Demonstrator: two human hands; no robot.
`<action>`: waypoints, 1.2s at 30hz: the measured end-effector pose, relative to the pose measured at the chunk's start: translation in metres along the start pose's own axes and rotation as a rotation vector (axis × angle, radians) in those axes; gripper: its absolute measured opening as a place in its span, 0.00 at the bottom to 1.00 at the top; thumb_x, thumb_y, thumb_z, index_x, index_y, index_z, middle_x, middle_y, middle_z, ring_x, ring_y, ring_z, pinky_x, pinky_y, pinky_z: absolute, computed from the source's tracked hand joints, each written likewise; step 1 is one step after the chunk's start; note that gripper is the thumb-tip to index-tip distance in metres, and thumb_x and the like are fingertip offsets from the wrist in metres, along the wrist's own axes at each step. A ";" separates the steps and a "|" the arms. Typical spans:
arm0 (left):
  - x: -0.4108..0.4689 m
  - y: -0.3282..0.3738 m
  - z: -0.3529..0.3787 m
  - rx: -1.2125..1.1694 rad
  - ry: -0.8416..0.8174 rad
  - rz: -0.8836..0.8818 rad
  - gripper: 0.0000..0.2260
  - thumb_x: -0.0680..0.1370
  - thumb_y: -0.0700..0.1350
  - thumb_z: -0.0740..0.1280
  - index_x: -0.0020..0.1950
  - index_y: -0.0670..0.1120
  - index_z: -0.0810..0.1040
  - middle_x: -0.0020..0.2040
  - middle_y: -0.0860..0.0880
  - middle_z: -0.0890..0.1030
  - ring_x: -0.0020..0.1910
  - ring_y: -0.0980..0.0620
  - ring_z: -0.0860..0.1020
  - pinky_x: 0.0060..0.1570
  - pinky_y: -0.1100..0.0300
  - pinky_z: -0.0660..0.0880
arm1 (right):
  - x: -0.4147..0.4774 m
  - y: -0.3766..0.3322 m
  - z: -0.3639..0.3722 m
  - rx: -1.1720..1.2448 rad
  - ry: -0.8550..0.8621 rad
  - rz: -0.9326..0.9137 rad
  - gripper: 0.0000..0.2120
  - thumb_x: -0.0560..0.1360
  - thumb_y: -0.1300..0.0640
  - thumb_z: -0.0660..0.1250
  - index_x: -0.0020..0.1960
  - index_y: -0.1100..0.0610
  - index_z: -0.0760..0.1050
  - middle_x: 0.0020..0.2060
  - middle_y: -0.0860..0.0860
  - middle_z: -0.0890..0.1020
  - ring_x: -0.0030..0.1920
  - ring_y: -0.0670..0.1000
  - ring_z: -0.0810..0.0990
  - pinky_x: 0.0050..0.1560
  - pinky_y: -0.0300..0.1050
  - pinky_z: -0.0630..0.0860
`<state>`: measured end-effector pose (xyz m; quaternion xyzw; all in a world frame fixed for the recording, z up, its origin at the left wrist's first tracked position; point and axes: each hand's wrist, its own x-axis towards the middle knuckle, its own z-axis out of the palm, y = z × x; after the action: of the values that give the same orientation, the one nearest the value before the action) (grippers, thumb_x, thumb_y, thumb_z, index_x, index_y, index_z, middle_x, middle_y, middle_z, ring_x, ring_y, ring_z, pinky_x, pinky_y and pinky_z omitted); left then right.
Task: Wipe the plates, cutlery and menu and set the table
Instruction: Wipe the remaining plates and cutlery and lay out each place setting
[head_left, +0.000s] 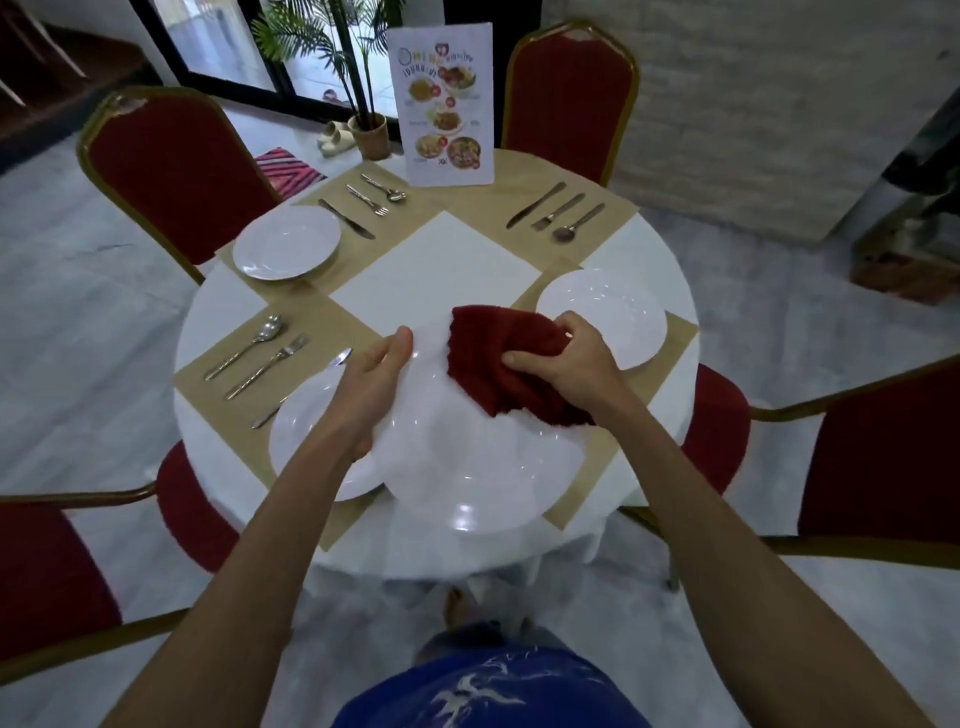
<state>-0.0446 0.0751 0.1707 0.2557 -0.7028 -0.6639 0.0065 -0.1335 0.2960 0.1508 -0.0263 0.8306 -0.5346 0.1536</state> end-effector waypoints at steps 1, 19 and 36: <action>-0.001 -0.002 0.002 -0.022 0.042 -0.001 0.14 0.83 0.56 0.62 0.48 0.50 0.82 0.46 0.51 0.85 0.47 0.54 0.83 0.54 0.53 0.79 | -0.006 0.009 0.003 -0.042 0.092 0.008 0.29 0.63 0.41 0.82 0.54 0.52 0.72 0.44 0.47 0.84 0.45 0.49 0.84 0.47 0.46 0.80; -0.020 -0.016 0.068 -0.105 0.186 -0.077 0.19 0.83 0.56 0.56 0.50 0.43 0.79 0.43 0.45 0.81 0.44 0.48 0.79 0.47 0.54 0.77 | -0.050 0.005 0.047 -0.396 0.162 -0.252 0.24 0.76 0.53 0.60 0.71 0.58 0.67 0.61 0.56 0.72 0.59 0.56 0.72 0.62 0.53 0.74; -0.021 -0.005 0.068 0.025 0.200 -0.052 0.22 0.84 0.59 0.52 0.48 0.49 0.81 0.49 0.49 0.83 0.51 0.49 0.81 0.59 0.51 0.76 | -0.051 -0.006 0.043 -0.340 -0.162 -0.330 0.12 0.80 0.55 0.65 0.61 0.58 0.71 0.57 0.54 0.76 0.55 0.55 0.76 0.58 0.50 0.74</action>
<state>-0.0484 0.1459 0.1653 0.3390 -0.6998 -0.6263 0.0563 -0.0738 0.2667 0.1513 -0.2301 0.8779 -0.4014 0.1237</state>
